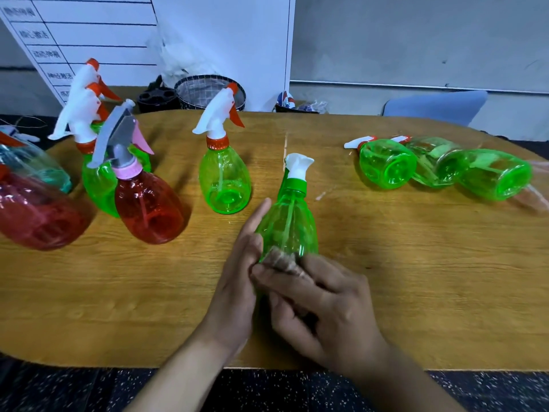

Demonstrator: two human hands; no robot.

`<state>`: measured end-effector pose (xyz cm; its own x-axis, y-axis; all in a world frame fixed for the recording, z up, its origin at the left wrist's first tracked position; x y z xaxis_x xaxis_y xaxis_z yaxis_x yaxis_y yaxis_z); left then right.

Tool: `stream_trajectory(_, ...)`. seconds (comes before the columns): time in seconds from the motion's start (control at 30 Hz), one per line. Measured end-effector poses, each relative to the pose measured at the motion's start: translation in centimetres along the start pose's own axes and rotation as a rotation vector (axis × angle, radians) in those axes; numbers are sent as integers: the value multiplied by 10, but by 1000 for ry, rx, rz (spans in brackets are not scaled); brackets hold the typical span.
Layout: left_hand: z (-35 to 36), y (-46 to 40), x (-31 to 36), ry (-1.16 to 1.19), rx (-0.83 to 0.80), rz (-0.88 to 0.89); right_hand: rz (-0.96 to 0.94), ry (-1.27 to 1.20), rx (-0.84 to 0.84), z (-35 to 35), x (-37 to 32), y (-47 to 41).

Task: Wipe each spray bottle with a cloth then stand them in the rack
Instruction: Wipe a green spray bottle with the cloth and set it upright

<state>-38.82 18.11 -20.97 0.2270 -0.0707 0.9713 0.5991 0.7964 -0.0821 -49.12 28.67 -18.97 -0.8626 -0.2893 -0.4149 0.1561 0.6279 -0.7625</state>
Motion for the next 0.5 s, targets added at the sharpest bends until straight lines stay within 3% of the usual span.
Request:
stream_trajectory(0.07, 1, 0, 2, 9, -1, 4, -46, 28, -4, 1, -3, 1)
stream_trajectory(0.13, 0, 1, 3, 0, 12, 11, 40, -54, 46, -4, -2, -3)
stream_trajectory(0.33, 3, 4, 2, 43, -33, -32, 709, -549, 495, -2, 18, -13)
stream_trajectory(0.4, 3, 5, 6, 41, -47, -24, 877, -645, 523, 7, 23, -9)
stream_trajectory(0.5, 4, 5, 7, -48, -56, 26, 957, -696, 484, 16, 22, -2)
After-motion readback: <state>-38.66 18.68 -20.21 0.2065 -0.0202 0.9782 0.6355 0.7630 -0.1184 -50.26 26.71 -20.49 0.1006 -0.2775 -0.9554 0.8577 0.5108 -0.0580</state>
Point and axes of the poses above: each hand's wrist, its own y-axis away from the middle knuckle, its own z-axis out of the palm, x = y × z, the point moved 2 cm from there along -y, towards the middle knuckle, and after that the axes turned 4 degrees about x, right-handed, at the moved point
